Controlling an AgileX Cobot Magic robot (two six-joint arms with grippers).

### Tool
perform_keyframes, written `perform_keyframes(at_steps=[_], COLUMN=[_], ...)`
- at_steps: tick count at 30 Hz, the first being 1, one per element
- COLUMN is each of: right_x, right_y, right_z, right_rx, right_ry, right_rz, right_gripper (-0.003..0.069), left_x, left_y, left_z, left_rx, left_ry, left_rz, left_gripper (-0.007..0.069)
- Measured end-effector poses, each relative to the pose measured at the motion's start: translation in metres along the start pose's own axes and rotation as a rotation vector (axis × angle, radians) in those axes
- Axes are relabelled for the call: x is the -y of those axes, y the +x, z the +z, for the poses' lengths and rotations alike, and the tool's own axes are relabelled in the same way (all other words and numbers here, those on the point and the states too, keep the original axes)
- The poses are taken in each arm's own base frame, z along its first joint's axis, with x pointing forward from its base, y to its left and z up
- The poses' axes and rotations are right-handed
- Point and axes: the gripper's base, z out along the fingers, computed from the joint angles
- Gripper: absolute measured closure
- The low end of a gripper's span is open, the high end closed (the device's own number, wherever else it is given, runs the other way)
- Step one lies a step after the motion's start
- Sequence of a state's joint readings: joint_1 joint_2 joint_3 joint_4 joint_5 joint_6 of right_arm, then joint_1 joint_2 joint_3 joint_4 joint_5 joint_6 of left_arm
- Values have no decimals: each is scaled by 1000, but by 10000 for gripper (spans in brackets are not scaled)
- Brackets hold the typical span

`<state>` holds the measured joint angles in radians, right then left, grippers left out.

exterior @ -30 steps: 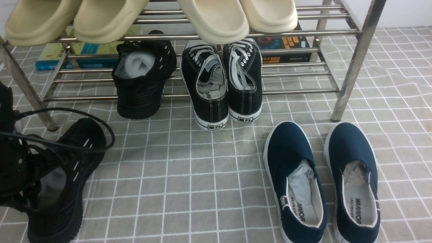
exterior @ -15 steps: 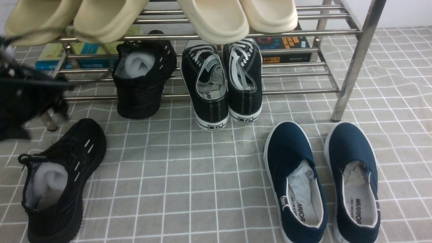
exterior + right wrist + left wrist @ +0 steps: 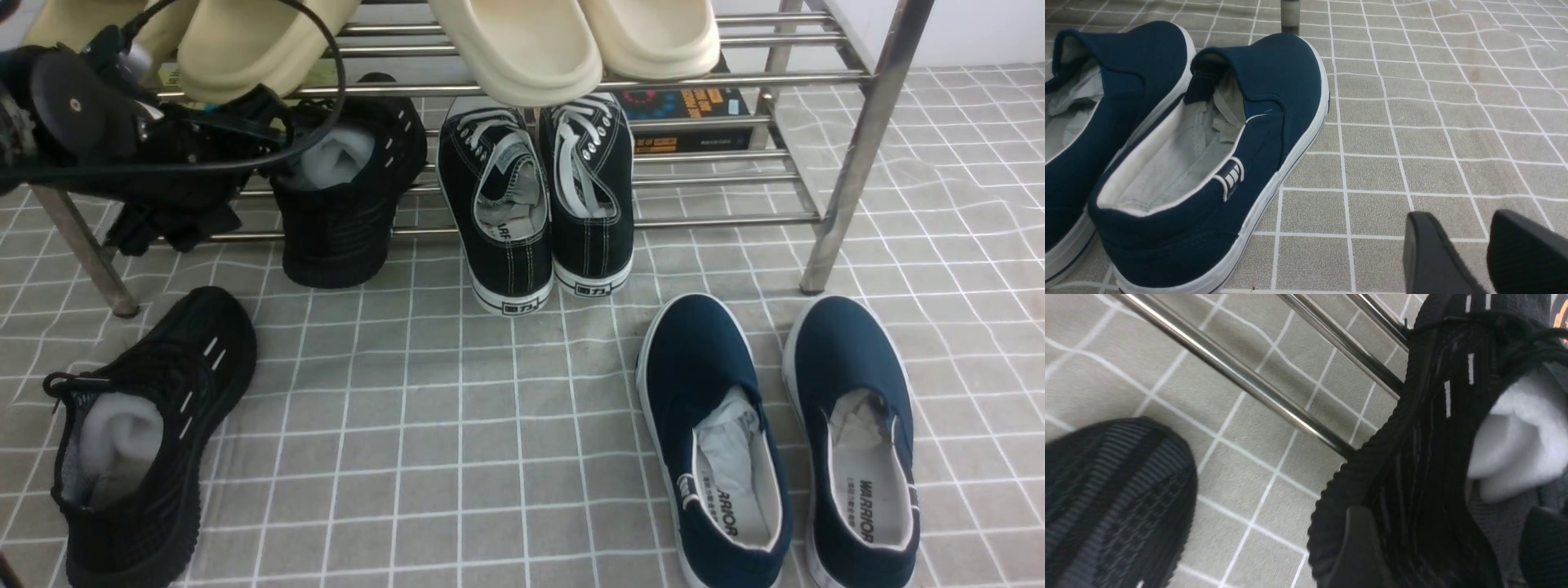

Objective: Take the shoes off the shelf with your hand from the grey coffee tablecloth.
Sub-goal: 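Grasp the leftmost shoe on the bottom shelf of the shoe rack with the left gripper, then set the held shoe down on the floor in front of the rack with the left gripper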

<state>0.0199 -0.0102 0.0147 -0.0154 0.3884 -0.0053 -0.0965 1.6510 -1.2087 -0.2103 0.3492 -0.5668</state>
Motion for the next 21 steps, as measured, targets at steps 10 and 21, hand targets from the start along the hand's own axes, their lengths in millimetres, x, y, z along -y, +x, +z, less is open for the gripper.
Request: perform_keyframes(at_steps=[10,21], right_x=[0,0], right_y=[0,0], right_z=[0,0], right_rx=[0,0], right_ry=[0,0], right_rz=[0,1], right_gripper=[420,420], left_x=[-10,-9], left_y=[8,17], left_z=[33,5], left_rx=[-26,-184], left_ry=[-13,-86], left_rz=[-81,-10], left_gripper=[349,599])
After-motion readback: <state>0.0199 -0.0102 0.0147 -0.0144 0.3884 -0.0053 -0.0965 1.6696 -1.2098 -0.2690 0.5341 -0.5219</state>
